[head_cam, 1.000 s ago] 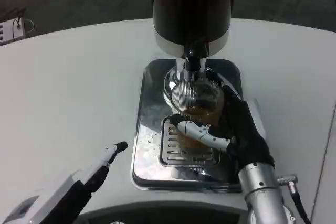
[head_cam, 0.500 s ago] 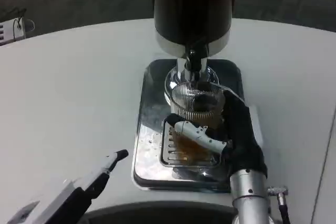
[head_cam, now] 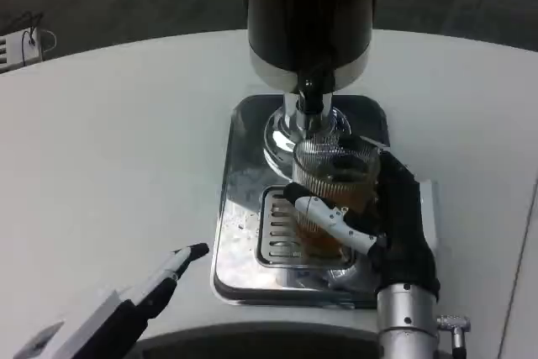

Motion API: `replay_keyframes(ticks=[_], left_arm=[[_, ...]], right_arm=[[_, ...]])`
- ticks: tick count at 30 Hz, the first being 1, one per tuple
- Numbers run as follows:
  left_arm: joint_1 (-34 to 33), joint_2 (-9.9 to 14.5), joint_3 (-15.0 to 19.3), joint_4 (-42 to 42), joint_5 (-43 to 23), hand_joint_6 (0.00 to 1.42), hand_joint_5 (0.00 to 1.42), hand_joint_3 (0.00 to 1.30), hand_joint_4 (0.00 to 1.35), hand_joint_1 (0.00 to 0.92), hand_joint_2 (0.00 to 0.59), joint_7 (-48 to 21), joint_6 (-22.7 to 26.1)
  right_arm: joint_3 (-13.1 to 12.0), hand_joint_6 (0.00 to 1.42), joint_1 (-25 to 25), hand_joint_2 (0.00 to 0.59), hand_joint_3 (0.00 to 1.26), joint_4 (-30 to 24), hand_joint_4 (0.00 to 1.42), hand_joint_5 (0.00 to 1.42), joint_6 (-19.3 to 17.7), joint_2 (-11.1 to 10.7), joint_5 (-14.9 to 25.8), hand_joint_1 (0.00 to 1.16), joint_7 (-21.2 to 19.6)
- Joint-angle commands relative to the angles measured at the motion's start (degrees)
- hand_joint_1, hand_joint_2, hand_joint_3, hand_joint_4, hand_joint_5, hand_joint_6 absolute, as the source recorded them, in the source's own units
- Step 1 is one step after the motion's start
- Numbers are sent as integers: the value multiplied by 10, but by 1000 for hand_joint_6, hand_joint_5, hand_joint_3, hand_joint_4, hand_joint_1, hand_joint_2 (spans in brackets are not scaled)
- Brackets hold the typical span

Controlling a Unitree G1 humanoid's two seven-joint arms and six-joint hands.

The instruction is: Grasp the cup under the faucet to collect the drink, then remove the cup.

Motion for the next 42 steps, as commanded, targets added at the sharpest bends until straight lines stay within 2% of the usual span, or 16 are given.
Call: replay_keyframes(ticks=[1,6,17,25,30,34,42], left_arm=[[0,8,1,7,-2,97,68,56,0,0,71,-4,-4],[-11,10,-1,18,-6,100,73,58,0,0,71,-3,-8],[-39,11,-11,44,-10,104,76,59,0,0,72,-1,-20],[-59,10,-20,53,-5,104,76,59,0,0,72,2,-29],[-76,11,-26,58,1,105,71,59,0,0,72,6,-33],[-86,11,-32,60,8,99,67,59,0,0,73,7,-38],[-93,13,-42,50,30,82,33,40,0,0,71,7,-43]], right_arm=[[9,1342,25,222,909,-50,1154,1229,-4,21,3,1020,11],[24,1386,66,219,969,-116,1221,1294,18,14,8,1005,55],[64,1424,171,201,1010,-268,1241,1331,81,-14,26,1004,150],[69,1424,234,201,1031,-362,1263,1357,103,-30,39,1010,200],[63,1424,268,199,1033,-439,1267,1366,108,-44,40,1012,224],[55,1424,277,181,1033,-484,1267,1361,112,-57,38,1017,239],[23,1424,285,164,1033,-558,1253,1357,105,-110,39,1013,289]])
